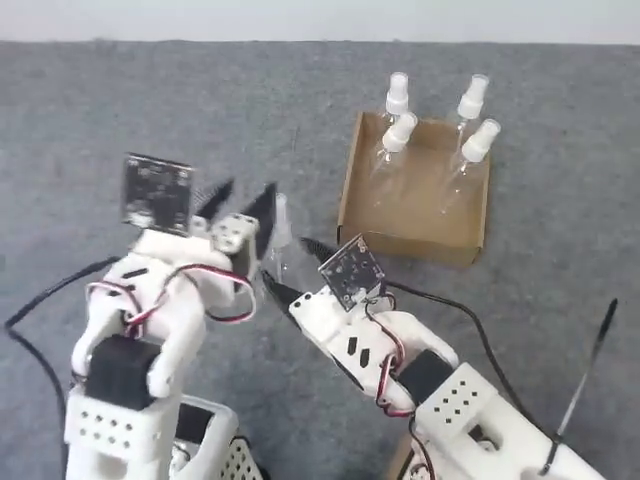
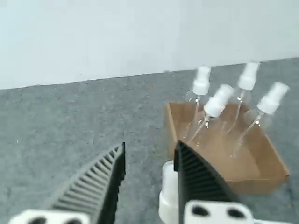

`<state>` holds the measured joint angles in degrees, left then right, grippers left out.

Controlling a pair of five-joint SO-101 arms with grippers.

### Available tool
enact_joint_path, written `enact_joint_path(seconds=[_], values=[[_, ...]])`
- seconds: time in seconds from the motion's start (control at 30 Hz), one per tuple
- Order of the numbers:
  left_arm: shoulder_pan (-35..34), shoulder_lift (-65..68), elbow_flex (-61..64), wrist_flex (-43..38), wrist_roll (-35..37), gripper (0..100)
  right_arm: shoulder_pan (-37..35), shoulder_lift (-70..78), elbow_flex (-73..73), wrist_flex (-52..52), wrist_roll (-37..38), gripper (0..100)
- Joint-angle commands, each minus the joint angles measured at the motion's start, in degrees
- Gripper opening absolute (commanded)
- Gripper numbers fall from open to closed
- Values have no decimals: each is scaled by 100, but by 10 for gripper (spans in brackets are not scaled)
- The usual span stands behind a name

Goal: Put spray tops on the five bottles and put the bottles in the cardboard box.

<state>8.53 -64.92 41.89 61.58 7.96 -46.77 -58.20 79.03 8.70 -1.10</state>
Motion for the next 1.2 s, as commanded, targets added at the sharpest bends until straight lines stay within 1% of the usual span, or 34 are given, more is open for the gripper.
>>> enact_joint_path(seconds=[0.0,0.2,0.3,0.53,0.73,0.83,1.0,1.07,1.17], values=[[-149,-53,-163,-193,-220,159,84,-215,-70,-145,-97,6],[-158,-70,514,-484,-316,159,84,-215,-70,-145,-97,6],[-167,-79,787,-492,-325,159,92,-215,-70,-145,-97,6],[-334,-97,936,-457,-325,159,101,-215,-70,-145,-97,6],[-352,-97,1182,-501,-325,159,479,-215,-167,-136,-105,6],[-387,-97,1112,-510,-316,159,488,-215,-149,-127,-114,6],[-334,-35,365,-545,-325,164,488,-215,-141,-119,-105,6],[-299,35,189,-703,-308,175,488,-215,-141,-119,-105,6],[44,308,154,-941,-290,205,488,-215,-141,-119,-105,6]])
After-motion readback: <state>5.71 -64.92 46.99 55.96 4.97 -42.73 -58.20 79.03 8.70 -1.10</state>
